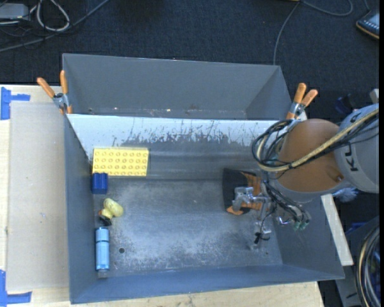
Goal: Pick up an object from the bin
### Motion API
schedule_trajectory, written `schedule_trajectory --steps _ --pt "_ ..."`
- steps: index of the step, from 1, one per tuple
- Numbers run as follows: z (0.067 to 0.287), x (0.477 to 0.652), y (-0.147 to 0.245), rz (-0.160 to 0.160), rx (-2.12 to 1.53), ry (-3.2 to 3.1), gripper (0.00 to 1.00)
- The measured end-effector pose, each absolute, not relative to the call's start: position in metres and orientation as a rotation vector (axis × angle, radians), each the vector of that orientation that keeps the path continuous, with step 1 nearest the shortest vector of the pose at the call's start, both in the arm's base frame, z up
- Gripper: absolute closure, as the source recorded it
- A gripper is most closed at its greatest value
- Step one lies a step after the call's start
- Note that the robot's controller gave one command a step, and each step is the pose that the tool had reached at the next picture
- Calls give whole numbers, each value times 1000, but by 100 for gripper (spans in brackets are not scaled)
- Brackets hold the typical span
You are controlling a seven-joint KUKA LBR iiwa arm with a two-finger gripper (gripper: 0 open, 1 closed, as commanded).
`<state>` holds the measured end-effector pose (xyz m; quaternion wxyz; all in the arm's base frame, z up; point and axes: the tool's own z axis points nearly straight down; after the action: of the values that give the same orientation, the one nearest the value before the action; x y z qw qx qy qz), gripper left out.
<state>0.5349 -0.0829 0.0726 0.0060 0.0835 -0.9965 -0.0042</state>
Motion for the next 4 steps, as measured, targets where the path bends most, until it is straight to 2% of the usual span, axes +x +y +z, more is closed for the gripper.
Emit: schedule_trajectory --steps 1,2,3,4 --pt "76 525 -130 -8 360 -3109 0" --pt "72 560 -140 -8 361 -3106 0" --pt "71 619 -85 -7 399 -3099 0" --pt "74 604 -48 -6 431 -3098 0"
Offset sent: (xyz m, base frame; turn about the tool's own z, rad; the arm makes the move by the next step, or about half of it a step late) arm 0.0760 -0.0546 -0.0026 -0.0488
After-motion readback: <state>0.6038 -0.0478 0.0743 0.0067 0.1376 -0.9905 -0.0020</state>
